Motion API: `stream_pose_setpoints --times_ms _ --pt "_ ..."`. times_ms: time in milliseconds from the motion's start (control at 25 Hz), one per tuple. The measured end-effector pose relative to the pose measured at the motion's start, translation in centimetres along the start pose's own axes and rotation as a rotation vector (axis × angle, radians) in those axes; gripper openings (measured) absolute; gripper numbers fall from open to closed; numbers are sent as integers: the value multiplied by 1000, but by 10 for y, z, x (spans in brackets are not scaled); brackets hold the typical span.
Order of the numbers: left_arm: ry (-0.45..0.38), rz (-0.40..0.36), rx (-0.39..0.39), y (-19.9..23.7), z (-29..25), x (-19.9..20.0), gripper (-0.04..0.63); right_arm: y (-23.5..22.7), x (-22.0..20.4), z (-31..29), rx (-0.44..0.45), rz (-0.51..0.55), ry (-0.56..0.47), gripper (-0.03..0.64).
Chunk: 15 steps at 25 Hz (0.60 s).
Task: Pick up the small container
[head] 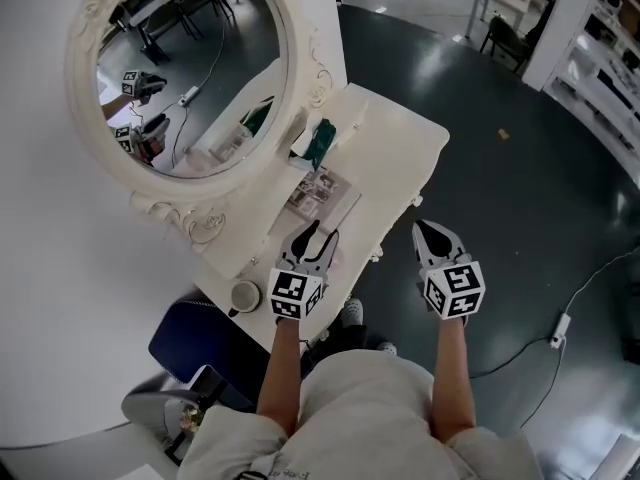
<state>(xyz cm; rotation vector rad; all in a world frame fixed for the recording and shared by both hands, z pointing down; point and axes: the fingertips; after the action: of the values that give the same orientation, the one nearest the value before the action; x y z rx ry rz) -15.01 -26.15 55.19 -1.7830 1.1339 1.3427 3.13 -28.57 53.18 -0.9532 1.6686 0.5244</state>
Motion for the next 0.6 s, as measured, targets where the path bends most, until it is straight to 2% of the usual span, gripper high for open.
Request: stream_pose_setpoints --times_ms 240,400,600 --pt "108 -14 -20 6 -16 -65 187 2 -17 -8 8 55 84 15" --pt "169 35 -7 3 -20 -105 187 -3 -25 -13 -15 109 128 15" --pt "218 83 45 -1 -17 -140 187 -1 -35 -20 -3 103 159 15"
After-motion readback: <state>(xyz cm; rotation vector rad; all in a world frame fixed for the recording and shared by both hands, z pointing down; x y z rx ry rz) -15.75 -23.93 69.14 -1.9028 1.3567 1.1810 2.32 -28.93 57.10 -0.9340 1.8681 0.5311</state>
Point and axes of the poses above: the fingertips, and each gripper's own axes: z backward along the fingers, y to its left, x out of its top
